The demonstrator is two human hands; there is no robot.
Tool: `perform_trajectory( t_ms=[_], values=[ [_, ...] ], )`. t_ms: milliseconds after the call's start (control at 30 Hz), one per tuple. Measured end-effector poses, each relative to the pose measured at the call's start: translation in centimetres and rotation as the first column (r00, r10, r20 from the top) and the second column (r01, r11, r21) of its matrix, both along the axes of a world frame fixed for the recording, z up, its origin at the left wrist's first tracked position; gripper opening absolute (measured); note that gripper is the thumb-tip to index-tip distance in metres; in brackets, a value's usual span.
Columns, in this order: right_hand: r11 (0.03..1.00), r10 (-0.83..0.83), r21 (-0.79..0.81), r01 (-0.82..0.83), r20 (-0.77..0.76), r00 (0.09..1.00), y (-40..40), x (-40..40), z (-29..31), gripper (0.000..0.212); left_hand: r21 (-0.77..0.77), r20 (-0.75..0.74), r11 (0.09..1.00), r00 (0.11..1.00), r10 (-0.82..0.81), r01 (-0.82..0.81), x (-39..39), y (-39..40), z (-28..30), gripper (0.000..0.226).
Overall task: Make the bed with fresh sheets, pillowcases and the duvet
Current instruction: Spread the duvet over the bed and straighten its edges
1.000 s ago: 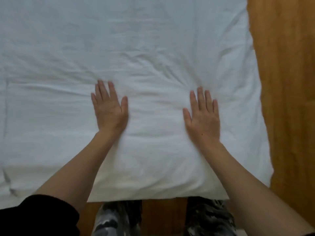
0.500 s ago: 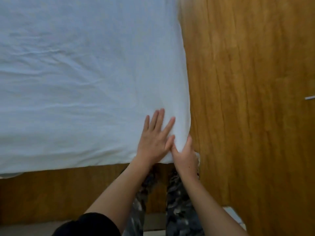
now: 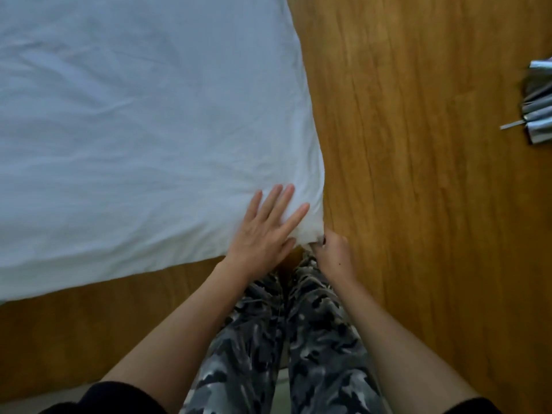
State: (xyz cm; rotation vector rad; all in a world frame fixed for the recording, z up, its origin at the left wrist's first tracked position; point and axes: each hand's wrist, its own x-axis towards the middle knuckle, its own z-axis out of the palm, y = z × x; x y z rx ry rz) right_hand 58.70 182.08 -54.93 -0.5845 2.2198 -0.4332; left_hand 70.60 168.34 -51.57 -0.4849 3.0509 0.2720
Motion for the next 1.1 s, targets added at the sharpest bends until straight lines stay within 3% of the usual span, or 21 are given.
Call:
perform_trajectory(
  t_ms=[133,300,400,500,567,600,667,733,800,867,900,933,1000,1067,1100],
  values=[
    [0.933,0.352,0.146,-0.328,-0.195,0.915,2.1,-0.8,1.8,0.026,0.035,-0.005,0.999,0.999,0.038,-0.038,-0.2,0.3,0.5,0.063],
    [0.887,0.406,-0.045,-0.46,-0.397,0.823,7.3,-3.4,7.6,0.029,0.171,-0.108,0.954,0.958,0.267,-0.247,-1.9,0.7,2.5,0.049],
    [0.887,0.461,0.166,-0.432,-0.233,0.856,6.2,-3.2,6.2,0.03,0.143,-0.06,0.948,0.953,0.296,-0.286,-3.1,0.5,2.9,0.048],
    [0.787,0.442,0.453,-0.418,0.057,0.895,1.6,-3.9,3.0,0.023,0.083,0.055,0.978,0.981,0.188,-0.192,-3.5,0.4,2.1,0.048],
    [0.762,0.402,0.524,-0.381,0.078,0.912,-1.0,-4.9,2.5,0.016,0.07,0.084,0.992,0.992,0.095,-0.101,-3.7,0.2,1.5,0.045],
    [0.796,0.351,0.519,-0.311,0.023,0.936,-1.8,-5.3,2.9,0.015,0.07,0.085,0.997,0.996,0.036,-0.042,-4.0,0.3,1.1,0.041],
    [0.931,0.154,0.359,-0.072,-0.204,0.967,-2.8,-5.6,4.0,0.031,0.038,0.136,0.993,0.984,-0.113,0.108,-5.0,0.8,1.0,0.034],
    [0.986,-0.113,0.075,0.15,-0.358,0.927,-4.2,-5.7,5.3,0.046,-0.047,0.329,0.943,0.896,-0.298,0.331,-6.4,2.0,1.3,0.034],
    [0.979,-0.189,-0.136,0.149,-0.357,0.915,-6.0,-5.6,5.7,0.044,-0.063,0.581,0.844,0.708,-0.403,0.532,-7.0,4.1,1.3,0.042],
    [0.963,-0.115,-0.265,0.044,-0.26,0.959,-8.0,-5.2,6.1,0.042,-0.033,0.712,0.776,0.559,-0.424,0.63,-7.1,5.3,1.0,0.047],
    [0.952,-0.055,-0.306,-0.006,-0.19,0.98,-9.0,-5.2,6.3,0.045,-0.005,0.683,0.79,0.579,-0.446,0.614,-7.0,5.4,0.8,0.046],
    [0.943,0.005,-0.33,-0.049,-0.133,0.991,-9.9,-5.3,6.3,0.048,0.038,0.567,0.829,0.671,-0.477,0.557,-6.8,5.1,0.7,0.043],
    [0.938,0.057,-0.341,-0.061,-0.024,0.998,-10.8,-5.3,5.8,0.05,0.141,0.18,0.894,0.877,-0.445,0.425,-6.4,3.9,1.1,0.031],
    [0.927,-0.098,-0.332,0.176,0.238,0.966,-10.8,-5.0,5.2,0.047,0.161,-0.17,0.954,0.959,-0.225,0.252,-5.3,1.8,2.3,0.015],
    [0.917,-0.191,-0.257,0.303,0.385,0.903,-10.2,-4.4,4.7,0.046,0.166,-0.237,0.975,0.965,-0.108,0.15,-4.6,0.5,3.0,0.009]
  ],
)
